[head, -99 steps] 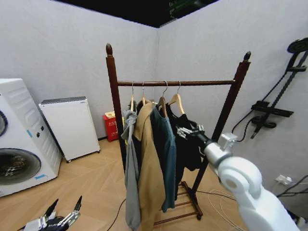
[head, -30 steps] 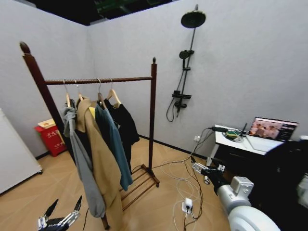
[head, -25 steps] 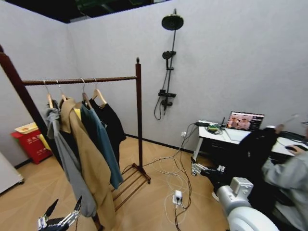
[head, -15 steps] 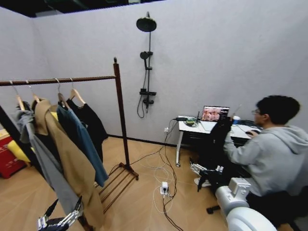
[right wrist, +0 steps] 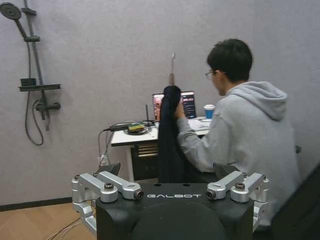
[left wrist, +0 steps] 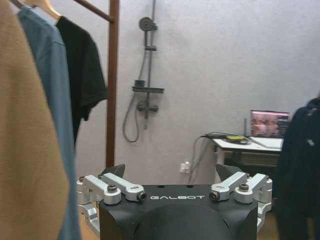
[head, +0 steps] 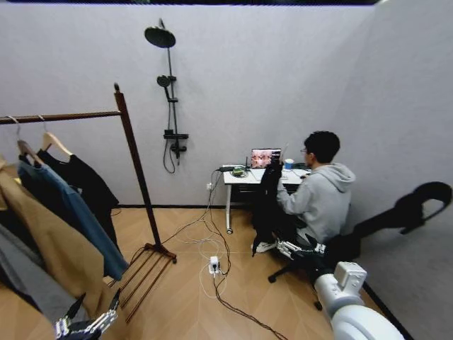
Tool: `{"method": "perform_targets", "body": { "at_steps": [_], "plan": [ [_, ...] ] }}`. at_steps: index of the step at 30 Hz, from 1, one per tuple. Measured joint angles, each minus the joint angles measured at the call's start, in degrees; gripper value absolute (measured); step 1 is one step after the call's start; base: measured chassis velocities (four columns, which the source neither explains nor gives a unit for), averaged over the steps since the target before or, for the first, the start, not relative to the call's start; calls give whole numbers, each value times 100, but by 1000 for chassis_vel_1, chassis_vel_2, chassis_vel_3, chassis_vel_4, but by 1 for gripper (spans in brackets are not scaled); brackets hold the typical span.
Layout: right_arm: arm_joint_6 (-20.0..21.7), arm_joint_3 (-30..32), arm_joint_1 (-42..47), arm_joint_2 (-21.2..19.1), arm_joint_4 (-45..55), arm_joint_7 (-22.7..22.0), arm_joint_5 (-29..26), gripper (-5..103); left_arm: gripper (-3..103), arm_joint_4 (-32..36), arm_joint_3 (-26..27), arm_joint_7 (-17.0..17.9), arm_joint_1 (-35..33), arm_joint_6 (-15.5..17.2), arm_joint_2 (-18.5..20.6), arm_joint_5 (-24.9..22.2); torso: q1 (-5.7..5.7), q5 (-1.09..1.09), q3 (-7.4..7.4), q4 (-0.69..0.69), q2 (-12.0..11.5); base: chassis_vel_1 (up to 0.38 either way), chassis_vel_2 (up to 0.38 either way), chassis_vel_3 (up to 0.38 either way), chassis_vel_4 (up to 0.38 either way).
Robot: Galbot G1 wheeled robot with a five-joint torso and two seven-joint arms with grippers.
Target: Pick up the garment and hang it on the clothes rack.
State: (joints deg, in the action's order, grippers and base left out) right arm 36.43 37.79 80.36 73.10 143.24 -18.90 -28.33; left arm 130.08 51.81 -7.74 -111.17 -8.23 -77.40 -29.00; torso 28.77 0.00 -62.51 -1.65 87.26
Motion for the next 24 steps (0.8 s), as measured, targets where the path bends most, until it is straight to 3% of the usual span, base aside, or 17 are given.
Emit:
{"method": "perform_targets", "body": {
  "at_steps": [24],
  "plan": [
    [-42,-359,-146,77,1,63,178,100,100,0,0,1,0,0,0,0,0,1,0,1,0,25,-221,-227,36]
  ]
}}
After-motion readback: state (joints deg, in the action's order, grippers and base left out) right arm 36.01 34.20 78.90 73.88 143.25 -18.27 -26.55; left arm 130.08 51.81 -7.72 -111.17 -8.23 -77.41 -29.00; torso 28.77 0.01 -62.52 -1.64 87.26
